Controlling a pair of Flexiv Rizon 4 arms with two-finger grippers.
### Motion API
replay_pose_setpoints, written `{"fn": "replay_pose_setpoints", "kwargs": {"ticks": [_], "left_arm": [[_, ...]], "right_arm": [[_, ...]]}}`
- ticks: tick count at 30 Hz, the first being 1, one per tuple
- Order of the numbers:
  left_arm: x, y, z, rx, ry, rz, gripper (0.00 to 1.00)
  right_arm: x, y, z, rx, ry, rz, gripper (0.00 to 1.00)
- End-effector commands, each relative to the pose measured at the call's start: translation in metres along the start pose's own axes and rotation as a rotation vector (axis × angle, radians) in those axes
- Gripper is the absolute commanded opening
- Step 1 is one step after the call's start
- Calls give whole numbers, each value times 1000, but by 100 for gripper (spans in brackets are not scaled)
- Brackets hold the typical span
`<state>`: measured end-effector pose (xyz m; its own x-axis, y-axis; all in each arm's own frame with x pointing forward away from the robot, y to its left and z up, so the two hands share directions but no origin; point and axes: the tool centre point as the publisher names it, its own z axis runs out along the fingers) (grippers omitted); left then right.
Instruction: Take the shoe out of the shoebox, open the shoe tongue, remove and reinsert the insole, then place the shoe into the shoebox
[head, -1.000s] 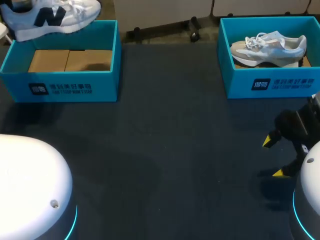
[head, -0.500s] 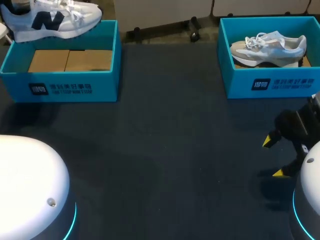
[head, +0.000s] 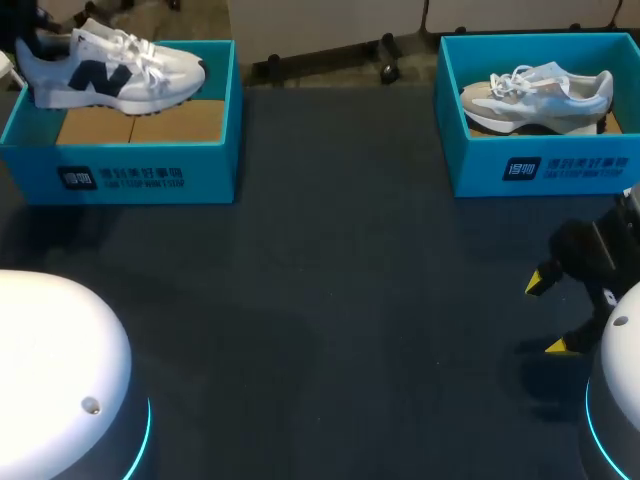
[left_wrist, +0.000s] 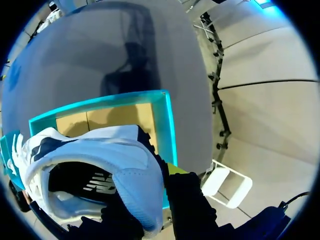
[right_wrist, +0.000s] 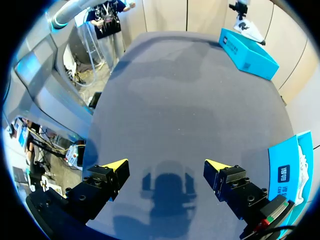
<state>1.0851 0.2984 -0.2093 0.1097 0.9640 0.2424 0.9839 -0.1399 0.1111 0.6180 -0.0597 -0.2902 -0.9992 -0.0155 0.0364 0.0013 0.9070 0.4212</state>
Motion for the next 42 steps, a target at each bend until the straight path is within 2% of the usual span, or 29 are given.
{"fn": "replay_pose_setpoints", "kwargs": {"ticks": [1, 13, 21, 34, 42], "left_arm": [[2, 8, 7, 16, -6, -7, 0], [-5, 10, 35, 36, -1, -15, 0], [-9, 12, 47, 54, 0, -35, 0], [-9, 27, 61, 73, -1, -86, 0], [-20, 27, 80, 89, -3, -75, 0]], "right_arm": [[1, 0, 1, 3, -2, 0, 100], [1, 0, 1, 3, -2, 0, 100], [1, 0, 1, 3, -2, 0, 100], [1, 0, 1, 3, -2, 0, 100], [1, 0, 1, 3, -2, 0, 100]]}}
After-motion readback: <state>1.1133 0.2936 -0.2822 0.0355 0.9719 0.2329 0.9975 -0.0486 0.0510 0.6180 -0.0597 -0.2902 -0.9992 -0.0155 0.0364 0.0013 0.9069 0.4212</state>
